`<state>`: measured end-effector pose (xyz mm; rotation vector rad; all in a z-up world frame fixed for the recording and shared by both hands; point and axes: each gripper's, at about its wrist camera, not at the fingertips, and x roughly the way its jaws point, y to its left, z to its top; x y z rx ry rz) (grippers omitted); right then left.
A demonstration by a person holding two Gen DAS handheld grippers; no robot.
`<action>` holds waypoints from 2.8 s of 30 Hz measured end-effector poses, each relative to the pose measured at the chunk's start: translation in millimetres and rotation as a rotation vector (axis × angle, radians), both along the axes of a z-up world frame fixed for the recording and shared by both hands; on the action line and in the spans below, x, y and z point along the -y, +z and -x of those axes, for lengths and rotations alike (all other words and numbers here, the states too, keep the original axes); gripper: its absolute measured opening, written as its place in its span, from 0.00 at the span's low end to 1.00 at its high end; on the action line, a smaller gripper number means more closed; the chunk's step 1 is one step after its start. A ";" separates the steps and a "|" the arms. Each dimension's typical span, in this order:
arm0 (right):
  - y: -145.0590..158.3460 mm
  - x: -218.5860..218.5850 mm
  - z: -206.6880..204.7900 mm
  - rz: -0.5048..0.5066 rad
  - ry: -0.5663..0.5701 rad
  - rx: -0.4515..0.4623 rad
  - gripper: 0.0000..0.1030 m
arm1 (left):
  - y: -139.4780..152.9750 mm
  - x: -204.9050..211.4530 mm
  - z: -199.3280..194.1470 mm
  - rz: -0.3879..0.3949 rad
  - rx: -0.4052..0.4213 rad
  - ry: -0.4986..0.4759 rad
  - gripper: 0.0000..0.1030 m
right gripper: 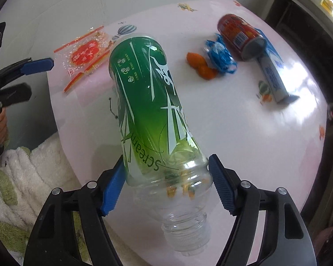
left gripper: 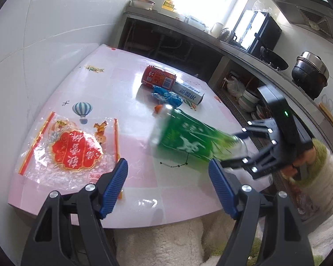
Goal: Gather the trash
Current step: 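Grasp the green plastic bottle with the right tool and lift it, then grasp the blue crumpled wrapper with the left tool while the right tool holds the bottle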
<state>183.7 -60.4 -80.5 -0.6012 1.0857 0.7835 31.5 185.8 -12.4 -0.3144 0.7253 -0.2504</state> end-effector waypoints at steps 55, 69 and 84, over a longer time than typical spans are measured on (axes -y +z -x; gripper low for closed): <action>-17.4 168.7 -18.3 -0.444 -0.991 -0.156 0.67 | 6.3 124.4 -129.3 -0.106 -0.144 -0.285 0.11; -3.3 166.8 -12.4 -0.458 -0.935 -0.168 0.77 | -29.7 124.5 -104.1 -0.109 -0.254 -0.268 0.48; -23.1 159.4 -21.2 -0.485 -0.878 -0.256 0.71 | -45.4 138.9 -123.5 -0.103 -0.289 -0.192 0.26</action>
